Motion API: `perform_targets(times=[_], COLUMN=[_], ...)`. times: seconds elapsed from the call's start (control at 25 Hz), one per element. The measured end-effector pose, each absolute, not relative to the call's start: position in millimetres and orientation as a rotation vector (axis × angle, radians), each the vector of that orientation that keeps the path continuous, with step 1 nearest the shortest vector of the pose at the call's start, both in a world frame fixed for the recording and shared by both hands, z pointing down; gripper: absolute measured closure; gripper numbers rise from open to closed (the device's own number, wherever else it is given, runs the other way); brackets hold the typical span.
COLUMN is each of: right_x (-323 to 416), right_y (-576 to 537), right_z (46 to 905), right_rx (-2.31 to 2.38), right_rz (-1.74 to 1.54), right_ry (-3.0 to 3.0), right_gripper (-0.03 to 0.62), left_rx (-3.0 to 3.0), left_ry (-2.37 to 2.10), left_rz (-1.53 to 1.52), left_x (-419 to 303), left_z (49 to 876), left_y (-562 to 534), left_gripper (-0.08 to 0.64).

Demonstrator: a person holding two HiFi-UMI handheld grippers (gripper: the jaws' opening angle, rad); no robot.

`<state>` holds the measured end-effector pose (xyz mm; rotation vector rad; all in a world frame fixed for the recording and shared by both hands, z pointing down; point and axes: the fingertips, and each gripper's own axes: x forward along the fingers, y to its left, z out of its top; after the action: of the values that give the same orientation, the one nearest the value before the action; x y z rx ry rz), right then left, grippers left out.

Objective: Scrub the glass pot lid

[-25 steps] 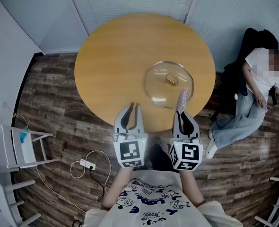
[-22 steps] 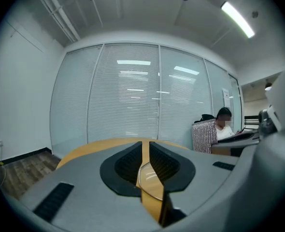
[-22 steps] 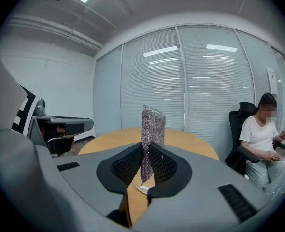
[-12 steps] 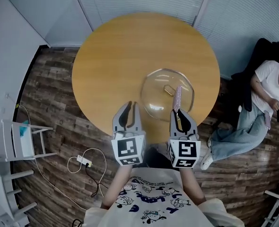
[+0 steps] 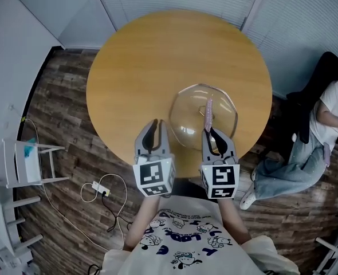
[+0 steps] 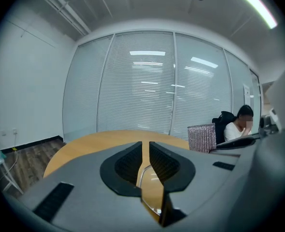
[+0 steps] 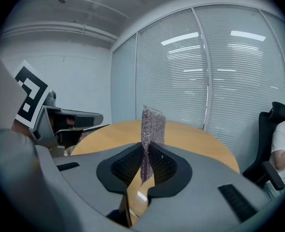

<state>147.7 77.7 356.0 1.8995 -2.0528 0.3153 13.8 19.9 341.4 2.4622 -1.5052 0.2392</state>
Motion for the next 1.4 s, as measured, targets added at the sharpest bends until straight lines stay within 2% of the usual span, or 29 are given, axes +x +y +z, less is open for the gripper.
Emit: perform_targets(times=[1.4], right_x=[117], right_y=[28], right_z=[441], right_rx=[1.486], right_rz=[0.261], right_ry=[-1.827], right_gripper=[0.546], left_rx=[2.338], left_ry=[-1.224], left_rz=[0.507], left_x=[28], left_z=[443], left_y=[-22], left_gripper=[0.508])
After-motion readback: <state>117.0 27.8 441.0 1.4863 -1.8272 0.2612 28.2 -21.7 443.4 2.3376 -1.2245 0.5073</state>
